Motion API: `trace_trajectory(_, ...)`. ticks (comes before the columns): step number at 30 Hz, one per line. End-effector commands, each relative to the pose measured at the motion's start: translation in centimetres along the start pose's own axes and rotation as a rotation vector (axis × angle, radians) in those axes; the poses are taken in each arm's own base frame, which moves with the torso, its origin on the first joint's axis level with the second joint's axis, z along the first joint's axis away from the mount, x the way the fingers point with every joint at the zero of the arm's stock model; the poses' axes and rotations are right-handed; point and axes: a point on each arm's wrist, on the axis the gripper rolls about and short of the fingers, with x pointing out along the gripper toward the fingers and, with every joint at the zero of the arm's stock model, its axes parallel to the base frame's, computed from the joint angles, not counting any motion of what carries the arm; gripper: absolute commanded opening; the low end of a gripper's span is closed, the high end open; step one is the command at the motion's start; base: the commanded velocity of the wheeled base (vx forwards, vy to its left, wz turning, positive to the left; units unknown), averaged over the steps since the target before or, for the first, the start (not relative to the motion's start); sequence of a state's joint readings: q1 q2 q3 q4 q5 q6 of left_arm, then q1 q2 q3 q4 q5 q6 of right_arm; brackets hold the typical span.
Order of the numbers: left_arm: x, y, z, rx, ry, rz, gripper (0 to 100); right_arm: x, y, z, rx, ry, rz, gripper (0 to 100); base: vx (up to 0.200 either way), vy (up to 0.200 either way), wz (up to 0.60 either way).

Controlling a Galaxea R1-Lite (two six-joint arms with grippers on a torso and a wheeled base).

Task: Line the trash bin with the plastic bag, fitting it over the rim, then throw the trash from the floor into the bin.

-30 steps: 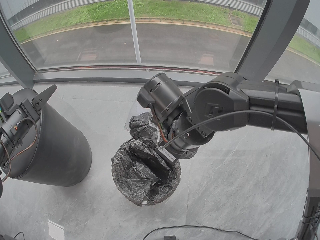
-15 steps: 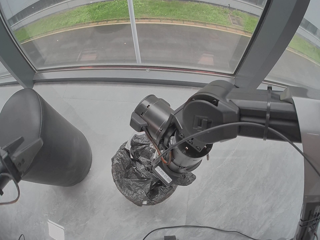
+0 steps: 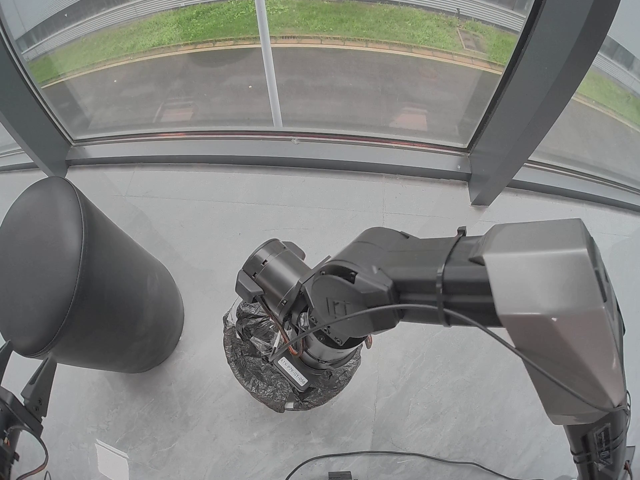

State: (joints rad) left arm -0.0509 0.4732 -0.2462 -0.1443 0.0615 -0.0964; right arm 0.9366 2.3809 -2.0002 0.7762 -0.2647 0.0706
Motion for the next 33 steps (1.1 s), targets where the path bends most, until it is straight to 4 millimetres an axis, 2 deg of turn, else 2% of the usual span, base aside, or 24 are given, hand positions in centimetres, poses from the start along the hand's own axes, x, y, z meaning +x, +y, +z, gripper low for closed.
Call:
trace_trajectory(1, -1.9, 0.4, -2.0, 0.067, -0.082, 0.021, 100, 4.0, 0.9, -0.4, -0.032, 0.041, -0.003, 0, 0.0, 0.0, 0.0)
trace_trajectory(3, -2.6, 0.5, -2.7, 0.119, -0.12, 0.027, 100, 5.0, 0.5, -0.4, -0.025, 0.042, -0.01, 0, 0.0, 0.0, 0.0)
trace_trajectory(7, -3.5, 0.6, -3.7, 0.159, -0.166, 0.054, 100, 5.4, -0.3, -0.4, -0.011, 0.047, -0.02, 0, 0.0, 0.0, 0.0)
trace_trajectory(14, -3.5, 0.4, -5.4, 0.164, -0.125, 0.233, 100, 5.9, -1.5, -0.5, 0.011, 0.058, -0.036, 0, 0.0, 0.0, 0.0)
trace_trajectory(17, -3.6, 0.3, -6.0, 0.162, -0.136, 0.248, 100, 6.0, -1.9, -0.5, 0.019, 0.06, -0.042, 0, 0.0, 0.0, 0.0)
trace_trajectory(21, -3.4, 0.3, -6.7, 0.163, -0.114, 0.213, 100, 6.0, -1.9, -0.5, 0.019, 0.06, -0.042, 0, 0.0, 0.0, 0.0)
trace_trajectory(22, -3.0, 0.4, -7.9, 0.164, -0.073, 0.158, 100, 6.0, -1.8, -0.5, 0.018, 0.059, -0.043, 0, 0.0, 0.0, 0.0)
trace_trajectory(29, -2.7, 0.0, -8.0, 0.126, -0.015, -0.107, 100, 6.0, -1.9, -0.5, 0.023, 0.06, -0.051, 0, 0.0, 0.0, 0.0)
trace_trajectory(33, -2.0, 0.1, -7.7, 0.016, 0.07, -0.168, 100, 6.2, -1.9, -0.5, 0.026, 0.063, -0.079, 0, 0.0, 0.0, 0.0)
